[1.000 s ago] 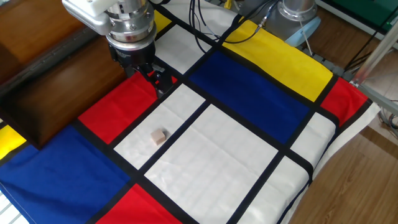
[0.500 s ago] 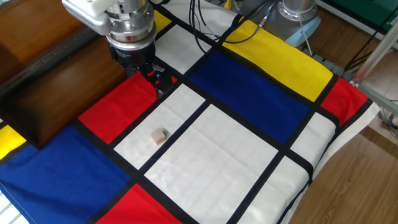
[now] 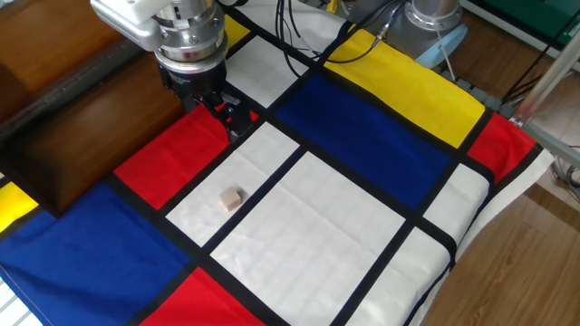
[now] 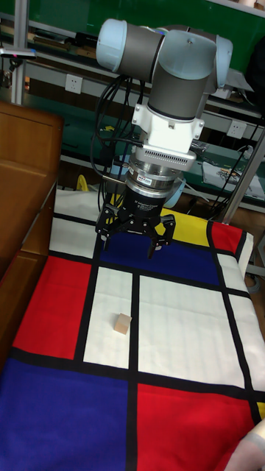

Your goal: Put the object on the shelf

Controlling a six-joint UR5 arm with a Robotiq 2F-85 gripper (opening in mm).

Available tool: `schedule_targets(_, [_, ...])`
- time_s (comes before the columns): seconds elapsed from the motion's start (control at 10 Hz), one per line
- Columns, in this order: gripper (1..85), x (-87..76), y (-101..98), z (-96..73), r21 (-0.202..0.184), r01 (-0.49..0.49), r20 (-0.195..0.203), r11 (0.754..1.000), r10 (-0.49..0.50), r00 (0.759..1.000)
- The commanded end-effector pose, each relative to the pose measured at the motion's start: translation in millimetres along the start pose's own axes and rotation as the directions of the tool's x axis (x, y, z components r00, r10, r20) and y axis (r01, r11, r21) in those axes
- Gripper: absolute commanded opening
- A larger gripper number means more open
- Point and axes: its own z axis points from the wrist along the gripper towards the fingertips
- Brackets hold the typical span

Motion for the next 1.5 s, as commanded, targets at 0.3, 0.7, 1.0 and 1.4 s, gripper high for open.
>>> schedule_targets(0.3, [1.0,66.4,41.4,-10.3,-0.067,-0.278,-0.284,0.958,0.249,0.926])
schedule_targets(0.7, [1.0,66.6,40.9,-10.5,-0.064,-0.278,-0.284,0.958,0.250,0.926])
schedule_targets(1.0, [1.0,65.7,41.5,-10.6,-0.064,-0.278,-0.282,0.958,0.250,0.926])
schedule_targets(1.4, [1.0,42.9,43.1,-7.7,-0.073,-0.298,-0.210,0.952,0.278,0.938])
